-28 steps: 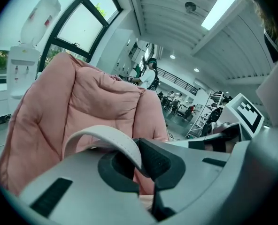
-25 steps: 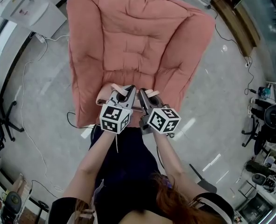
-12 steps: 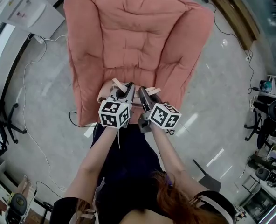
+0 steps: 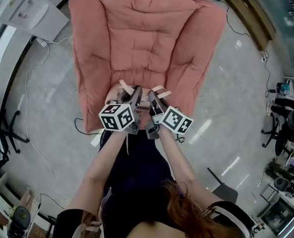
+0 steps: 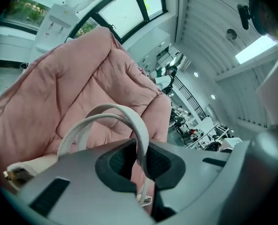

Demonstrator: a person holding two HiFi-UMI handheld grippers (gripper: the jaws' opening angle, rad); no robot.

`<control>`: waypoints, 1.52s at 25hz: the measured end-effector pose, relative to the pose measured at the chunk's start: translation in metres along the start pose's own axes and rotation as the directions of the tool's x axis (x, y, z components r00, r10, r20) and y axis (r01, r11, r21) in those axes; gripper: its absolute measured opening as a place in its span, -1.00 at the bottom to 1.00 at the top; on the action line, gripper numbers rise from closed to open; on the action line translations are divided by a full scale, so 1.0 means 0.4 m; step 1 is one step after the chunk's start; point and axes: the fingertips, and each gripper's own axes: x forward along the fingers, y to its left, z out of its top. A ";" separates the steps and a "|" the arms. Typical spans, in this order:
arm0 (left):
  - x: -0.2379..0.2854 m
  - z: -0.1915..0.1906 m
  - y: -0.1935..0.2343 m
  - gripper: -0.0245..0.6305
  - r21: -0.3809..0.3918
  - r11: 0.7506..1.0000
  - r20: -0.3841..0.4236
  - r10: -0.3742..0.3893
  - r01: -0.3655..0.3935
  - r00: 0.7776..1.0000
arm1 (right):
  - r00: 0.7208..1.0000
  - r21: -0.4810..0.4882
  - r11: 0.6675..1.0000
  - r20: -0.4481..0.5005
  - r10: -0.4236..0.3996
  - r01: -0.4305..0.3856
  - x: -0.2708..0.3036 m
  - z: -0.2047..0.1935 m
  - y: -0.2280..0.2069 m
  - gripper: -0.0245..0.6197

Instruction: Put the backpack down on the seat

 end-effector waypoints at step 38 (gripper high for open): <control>-0.153 0.001 -0.083 -0.05 -0.204 0.949 0.012 -0.244 0.241 0.970 | 0.984 0.176 0.969 0.066 0.166 -0.176 -0.109 -0.063 0.097 -0.09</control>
